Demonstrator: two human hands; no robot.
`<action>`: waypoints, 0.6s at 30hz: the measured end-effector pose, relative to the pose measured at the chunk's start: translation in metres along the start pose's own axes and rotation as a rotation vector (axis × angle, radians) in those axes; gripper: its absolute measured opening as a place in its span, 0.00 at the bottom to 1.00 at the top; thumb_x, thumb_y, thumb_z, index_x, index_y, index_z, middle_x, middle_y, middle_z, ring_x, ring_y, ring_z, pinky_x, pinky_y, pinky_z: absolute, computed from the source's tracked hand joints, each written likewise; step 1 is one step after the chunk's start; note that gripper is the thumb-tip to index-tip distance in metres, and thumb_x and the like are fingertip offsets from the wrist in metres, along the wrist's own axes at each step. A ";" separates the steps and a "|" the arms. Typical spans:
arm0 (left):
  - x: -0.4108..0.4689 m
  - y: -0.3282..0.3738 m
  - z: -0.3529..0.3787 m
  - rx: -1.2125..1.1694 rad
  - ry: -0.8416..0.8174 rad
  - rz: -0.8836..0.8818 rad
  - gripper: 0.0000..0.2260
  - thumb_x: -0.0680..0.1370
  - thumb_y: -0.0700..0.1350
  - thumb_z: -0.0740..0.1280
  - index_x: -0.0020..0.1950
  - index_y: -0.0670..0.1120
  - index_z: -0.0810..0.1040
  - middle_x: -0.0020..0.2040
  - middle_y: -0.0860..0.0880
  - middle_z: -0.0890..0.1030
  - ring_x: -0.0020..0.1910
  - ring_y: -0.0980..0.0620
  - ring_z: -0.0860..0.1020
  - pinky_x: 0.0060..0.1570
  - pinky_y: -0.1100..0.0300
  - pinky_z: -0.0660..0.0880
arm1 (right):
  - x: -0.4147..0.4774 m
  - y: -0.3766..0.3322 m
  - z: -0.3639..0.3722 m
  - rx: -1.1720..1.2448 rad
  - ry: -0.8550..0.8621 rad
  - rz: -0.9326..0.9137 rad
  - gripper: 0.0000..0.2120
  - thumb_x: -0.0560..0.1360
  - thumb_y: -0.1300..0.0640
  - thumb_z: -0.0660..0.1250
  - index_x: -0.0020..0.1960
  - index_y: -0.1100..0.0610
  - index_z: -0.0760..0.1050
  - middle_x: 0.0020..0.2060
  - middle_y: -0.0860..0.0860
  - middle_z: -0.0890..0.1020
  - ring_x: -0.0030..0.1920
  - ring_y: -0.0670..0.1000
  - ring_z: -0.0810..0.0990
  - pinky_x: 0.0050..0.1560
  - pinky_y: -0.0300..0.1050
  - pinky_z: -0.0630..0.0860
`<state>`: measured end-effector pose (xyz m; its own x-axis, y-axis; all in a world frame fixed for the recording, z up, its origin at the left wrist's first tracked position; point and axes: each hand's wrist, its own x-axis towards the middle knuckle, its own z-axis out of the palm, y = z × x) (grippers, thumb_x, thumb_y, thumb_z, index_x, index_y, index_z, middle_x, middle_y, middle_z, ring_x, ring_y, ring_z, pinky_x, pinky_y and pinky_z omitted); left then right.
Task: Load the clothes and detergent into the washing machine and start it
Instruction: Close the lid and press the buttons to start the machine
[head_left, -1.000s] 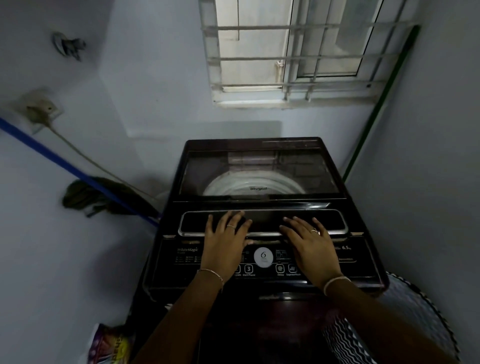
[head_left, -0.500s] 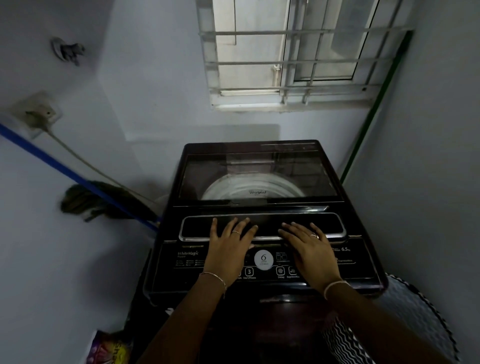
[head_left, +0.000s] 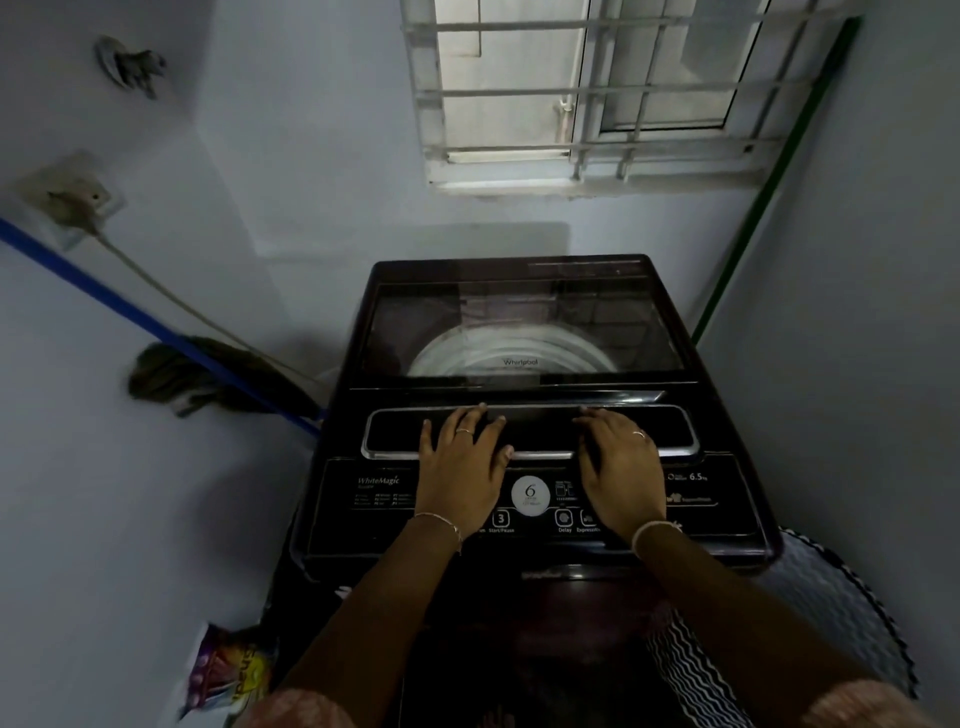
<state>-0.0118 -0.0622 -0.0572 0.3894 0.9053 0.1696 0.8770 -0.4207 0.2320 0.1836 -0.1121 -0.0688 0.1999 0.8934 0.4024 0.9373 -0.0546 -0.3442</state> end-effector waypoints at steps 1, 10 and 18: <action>-0.001 0.001 0.001 -0.012 0.008 -0.008 0.20 0.81 0.57 0.53 0.72 0.56 0.67 0.75 0.53 0.64 0.76 0.51 0.57 0.74 0.41 0.49 | -0.001 0.000 0.001 -0.012 -0.011 0.013 0.13 0.73 0.60 0.67 0.58 0.56 0.79 0.58 0.52 0.81 0.61 0.54 0.77 0.62 0.49 0.71; -0.009 -0.001 0.015 0.008 0.052 0.004 0.21 0.82 0.56 0.51 0.74 0.54 0.65 0.77 0.52 0.62 0.77 0.52 0.55 0.74 0.44 0.50 | -0.005 -0.003 0.000 -0.041 -0.045 -0.004 0.15 0.74 0.58 0.63 0.60 0.57 0.77 0.60 0.54 0.79 0.63 0.55 0.75 0.64 0.52 0.71; -0.009 -0.002 0.013 0.022 0.037 -0.011 0.22 0.81 0.57 0.48 0.74 0.54 0.64 0.77 0.53 0.61 0.77 0.52 0.54 0.75 0.45 0.50 | -0.005 -0.006 -0.002 -0.058 -0.062 0.005 0.15 0.75 0.56 0.62 0.60 0.57 0.76 0.60 0.54 0.79 0.64 0.55 0.74 0.64 0.52 0.69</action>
<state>-0.0129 -0.0685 -0.0715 0.3692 0.9071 0.2022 0.8875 -0.4087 0.2131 0.1773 -0.1170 -0.0666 0.1882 0.9190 0.3465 0.9517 -0.0836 -0.2953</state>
